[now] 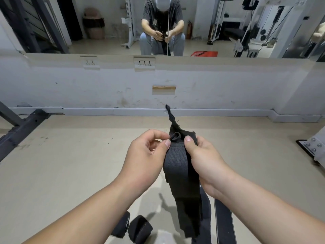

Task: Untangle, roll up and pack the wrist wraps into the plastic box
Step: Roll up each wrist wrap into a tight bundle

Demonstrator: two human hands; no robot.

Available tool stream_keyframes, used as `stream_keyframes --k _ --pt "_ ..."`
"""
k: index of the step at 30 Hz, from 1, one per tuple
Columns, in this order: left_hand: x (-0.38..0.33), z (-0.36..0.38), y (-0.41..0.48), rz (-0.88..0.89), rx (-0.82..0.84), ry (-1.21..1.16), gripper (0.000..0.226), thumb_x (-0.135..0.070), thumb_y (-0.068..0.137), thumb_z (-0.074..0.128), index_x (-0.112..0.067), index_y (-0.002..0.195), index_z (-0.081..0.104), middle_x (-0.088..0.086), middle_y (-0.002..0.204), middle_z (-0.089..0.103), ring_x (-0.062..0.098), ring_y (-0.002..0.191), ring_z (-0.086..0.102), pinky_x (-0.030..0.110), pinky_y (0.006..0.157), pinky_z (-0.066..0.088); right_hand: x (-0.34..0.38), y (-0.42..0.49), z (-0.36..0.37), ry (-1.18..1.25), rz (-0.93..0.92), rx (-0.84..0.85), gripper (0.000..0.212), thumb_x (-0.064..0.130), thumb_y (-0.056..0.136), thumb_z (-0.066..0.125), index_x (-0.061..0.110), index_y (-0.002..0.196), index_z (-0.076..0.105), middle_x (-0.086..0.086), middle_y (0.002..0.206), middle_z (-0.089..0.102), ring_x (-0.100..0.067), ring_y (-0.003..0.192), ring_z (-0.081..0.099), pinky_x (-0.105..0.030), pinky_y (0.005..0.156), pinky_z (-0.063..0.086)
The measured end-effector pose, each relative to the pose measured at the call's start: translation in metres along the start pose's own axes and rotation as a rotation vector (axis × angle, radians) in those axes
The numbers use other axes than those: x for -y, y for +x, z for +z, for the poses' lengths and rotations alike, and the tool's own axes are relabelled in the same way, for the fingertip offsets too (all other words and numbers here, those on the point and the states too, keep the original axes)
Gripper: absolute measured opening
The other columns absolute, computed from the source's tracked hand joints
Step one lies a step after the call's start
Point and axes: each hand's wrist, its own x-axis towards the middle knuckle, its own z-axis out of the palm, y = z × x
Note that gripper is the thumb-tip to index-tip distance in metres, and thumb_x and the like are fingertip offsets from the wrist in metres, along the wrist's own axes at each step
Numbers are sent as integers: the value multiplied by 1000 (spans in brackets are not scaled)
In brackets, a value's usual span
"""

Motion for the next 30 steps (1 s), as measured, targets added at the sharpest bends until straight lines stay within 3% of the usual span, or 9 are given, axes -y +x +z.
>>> stream_keyframes --k 2,6,10,14,17,20,24,28,30 --pt "-1 0 0 -9 -1 -31 21 -12 102 68 -28 91 76 18 87 75 20 71 67 48 72 59 2 -2 1 2 3 30 26 35 113 45 20 121 65 -12 110 79 -33 98 79 -40 70 64" --pt "-4 -2 -2 -37 18 -74 20 -13 103 67 -28 92 77 19 84 73 17 69 63 38 66 51 2 -4 0 -65 -50 55 28 39 112 45 19 118 64 -7 112 79 -23 105 77 -28 75 59" --pt "-7 -3 -2 -48 19 -103 18 -11 102 66 -23 94 76 19 85 75 15 71 67 25 60 53 1 -5 2 -25 -98 137 26 35 110 51 15 121 63 -5 113 79 -17 106 76 -30 86 57" --pt "-8 -5 -1 -29 32 -119 20 -8 102 66 -23 96 78 14 88 78 13 76 71 23 68 56 3 -5 1 26 -138 198 22 22 111 50 14 127 62 -5 119 78 -19 114 74 -37 100 56" --pt "-10 -7 -1 -8 26 -79 24 -6 102 65 -23 98 81 -3 87 80 6 80 71 18 73 56 -1 -3 0 -33 -153 214 25 13 113 45 17 128 63 -4 123 77 -19 119 72 -40 106 54" --pt "-11 -7 -2 -24 62 -59 20 -8 101 67 -22 101 82 -7 94 82 1 85 72 14 71 54 -3 -2 0 -87 -156 167 28 9 113 42 21 123 66 -4 118 78 -23 117 72 -44 107 54" --pt "-8 -5 -2 -60 60 -114 15 -10 100 70 -17 103 82 -4 96 83 4 88 75 15 73 55 -2 -2 -2 -113 -161 140 31 5 112 42 20 119 68 -6 116 78 -25 113 73 -41 102 55" --pt "-13 -2 -2 -135 19 -193 7 -8 93 77 -14 93 80 -2 83 80 7 71 70 18 62 51 -2 -2 1 -136 -187 138 34 0 110 39 20 115 66 -4 117 76 -18 109 70 -36 100 52" --pt "-11 -2 1 -187 -22 -184 27 -18 81 89 -17 103 73 3 82 74 14 72 68 29 68 50 0 -3 1 -158 -195 157 36 -2 109 39 21 114 67 -2 114 76 -16 106 70 -31 96 52"
